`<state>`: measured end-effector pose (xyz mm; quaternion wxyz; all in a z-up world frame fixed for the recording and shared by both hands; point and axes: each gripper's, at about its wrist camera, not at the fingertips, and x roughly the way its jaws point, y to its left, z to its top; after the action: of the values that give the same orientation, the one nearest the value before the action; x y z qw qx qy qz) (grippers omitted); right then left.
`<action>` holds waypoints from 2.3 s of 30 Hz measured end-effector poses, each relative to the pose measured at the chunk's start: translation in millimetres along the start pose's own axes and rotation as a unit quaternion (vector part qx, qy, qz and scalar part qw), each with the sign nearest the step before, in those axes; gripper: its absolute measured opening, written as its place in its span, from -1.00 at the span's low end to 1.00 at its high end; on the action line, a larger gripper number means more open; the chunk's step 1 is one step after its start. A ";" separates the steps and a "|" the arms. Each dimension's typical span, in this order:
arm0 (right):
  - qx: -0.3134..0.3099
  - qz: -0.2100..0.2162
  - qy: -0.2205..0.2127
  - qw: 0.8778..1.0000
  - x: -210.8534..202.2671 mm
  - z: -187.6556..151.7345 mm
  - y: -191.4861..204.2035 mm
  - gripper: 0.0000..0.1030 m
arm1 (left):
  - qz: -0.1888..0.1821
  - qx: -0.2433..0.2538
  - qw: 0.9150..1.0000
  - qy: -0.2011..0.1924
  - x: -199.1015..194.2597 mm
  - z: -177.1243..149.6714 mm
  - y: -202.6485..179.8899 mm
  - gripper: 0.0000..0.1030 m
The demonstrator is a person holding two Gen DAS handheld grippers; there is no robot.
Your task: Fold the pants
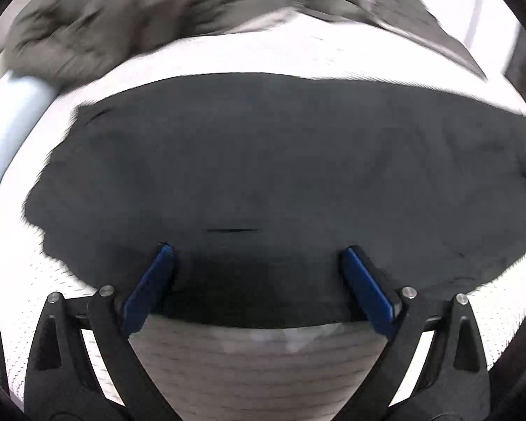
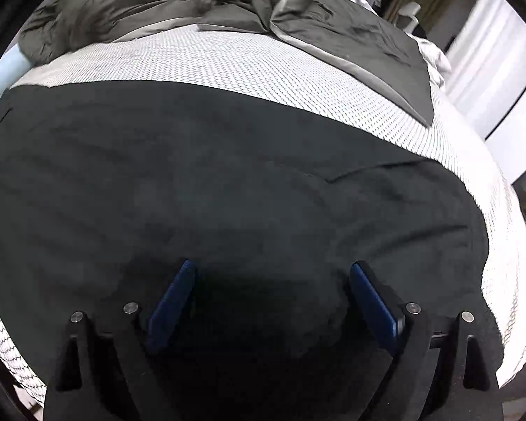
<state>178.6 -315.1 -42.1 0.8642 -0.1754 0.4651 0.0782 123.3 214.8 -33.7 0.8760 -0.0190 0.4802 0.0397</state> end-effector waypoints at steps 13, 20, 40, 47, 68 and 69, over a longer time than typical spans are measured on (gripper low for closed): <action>-0.016 -0.008 -0.005 1.000 7.2 17.4 -8.3 0.79 | 0.055 -0.058 0.997 -0.018 0.8 35.2 74.8 -0.33; -0.003 0.002 -0.003 1.000 1.3 6.7 -15.4 0.79 | 0.081 -0.135 0.987 -0.014 7.2 31.2 122.3 -0.99; 0.099 0.016 -0.024 0.995 -17.2 -22.2 -77.9 0.79 | 0.114 -0.150 0.982 -0.015 -7.7 34.1 88.2 -0.26; 0.125 0.014 -0.066 0.990 -48.9 -36.7 -91.3 0.79 | 0.016 -0.145 0.987 -0.072 -63.3 6.5 38.1 0.45; 0.037 0.063 -0.075 0.995 -58.0 -28.4 -25.7 0.79 | -0.156 -0.179 0.971 -0.013 -64.4 -33.1 -41.4 0.01; 0.033 0.062 -0.073 0.995 -56.9 -27.8 -23.7 0.79 | -0.159 -0.182 0.970 -0.017 -67.2 -35.1 -39.6 0.02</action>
<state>132.5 -345.9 -3.5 0.8945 -0.1112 0.4135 0.1289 61.3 169.4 3.9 0.8608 -0.2534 0.4411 -0.0129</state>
